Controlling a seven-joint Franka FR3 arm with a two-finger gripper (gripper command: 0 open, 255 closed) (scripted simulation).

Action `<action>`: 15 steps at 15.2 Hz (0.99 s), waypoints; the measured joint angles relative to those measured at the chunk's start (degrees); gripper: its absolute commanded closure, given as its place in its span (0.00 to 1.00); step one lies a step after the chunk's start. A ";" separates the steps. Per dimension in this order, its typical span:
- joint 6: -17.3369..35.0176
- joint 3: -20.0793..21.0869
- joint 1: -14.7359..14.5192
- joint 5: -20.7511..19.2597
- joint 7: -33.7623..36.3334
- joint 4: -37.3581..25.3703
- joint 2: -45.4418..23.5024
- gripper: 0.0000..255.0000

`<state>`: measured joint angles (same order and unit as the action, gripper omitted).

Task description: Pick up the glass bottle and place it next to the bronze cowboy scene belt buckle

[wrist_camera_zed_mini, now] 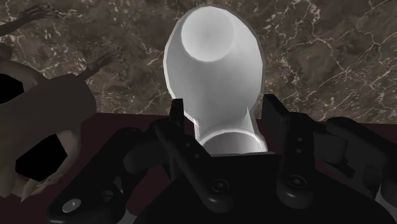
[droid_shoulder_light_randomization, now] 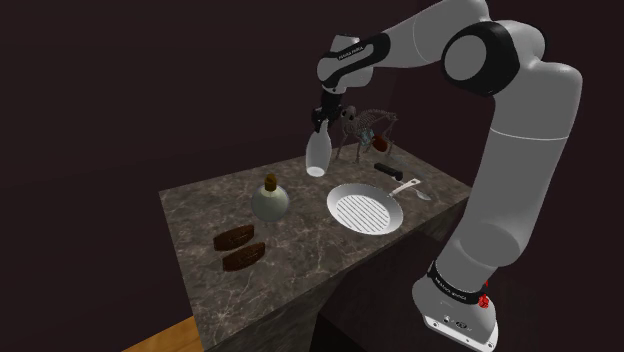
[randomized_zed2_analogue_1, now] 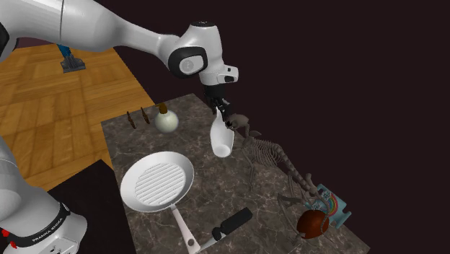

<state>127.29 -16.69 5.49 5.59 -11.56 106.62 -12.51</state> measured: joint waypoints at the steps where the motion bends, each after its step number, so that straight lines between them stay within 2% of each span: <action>1: 0.01 -0.02 0.01 -0.01 0.00 -0.02 0.02 1.00; 9: 0.03 -0.01 0.00 -0.01 -0.01 0.02 0.07 1.00; 15: -3.41 -0.17 -0.07 -0.58 0.38 -2.20 1.25 1.00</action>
<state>123.88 -16.86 5.41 5.01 -11.18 104.41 -11.26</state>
